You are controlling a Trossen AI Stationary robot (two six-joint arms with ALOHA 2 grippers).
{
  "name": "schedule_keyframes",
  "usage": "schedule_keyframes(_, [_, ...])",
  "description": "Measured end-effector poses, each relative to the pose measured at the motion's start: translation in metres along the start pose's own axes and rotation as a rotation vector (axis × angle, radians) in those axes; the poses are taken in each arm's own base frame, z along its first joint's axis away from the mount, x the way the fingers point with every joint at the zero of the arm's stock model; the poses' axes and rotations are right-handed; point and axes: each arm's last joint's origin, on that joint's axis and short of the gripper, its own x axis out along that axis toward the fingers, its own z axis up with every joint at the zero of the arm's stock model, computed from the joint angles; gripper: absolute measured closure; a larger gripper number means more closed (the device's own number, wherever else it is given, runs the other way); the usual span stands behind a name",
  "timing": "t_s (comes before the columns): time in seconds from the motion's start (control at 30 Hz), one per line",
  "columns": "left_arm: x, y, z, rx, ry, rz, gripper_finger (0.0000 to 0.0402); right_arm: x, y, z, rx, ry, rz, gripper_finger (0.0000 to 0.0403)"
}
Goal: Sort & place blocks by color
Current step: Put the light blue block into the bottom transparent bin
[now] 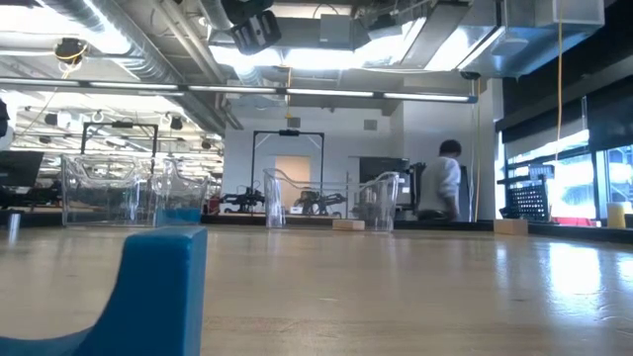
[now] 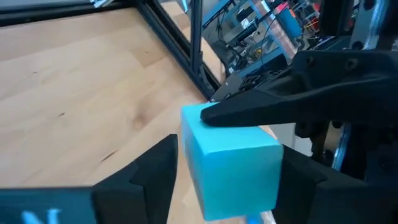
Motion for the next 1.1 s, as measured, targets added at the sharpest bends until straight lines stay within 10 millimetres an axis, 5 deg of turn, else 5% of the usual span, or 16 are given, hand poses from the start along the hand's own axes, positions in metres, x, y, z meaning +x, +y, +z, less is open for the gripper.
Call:
schedule_keyframes(0.2, [0.000,0.000,0.000,0.001,0.003,0.003,0.0276,0.001,0.000,0.000,0.002,-0.004,-0.004,0.0268])
schedule_keyframes(0.53, [-0.004,0.006,0.001,-0.010,-0.004,0.027,0.0275,0.001,0.000,-0.001,0.004,0.013,-0.010,0.0268])
schedule_keyframes(0.83, [-0.010,0.012,0.002,-0.017,-0.012,0.039,0.0211,0.001,0.001,-0.003,0.012,0.055,-0.024,0.0268])
schedule_keyframes(1.1, [-0.027,0.029,-0.002,0.024,0.020,0.160,0.0210,-0.003,0.004,-0.010,0.212,0.190,-0.073,0.0268])
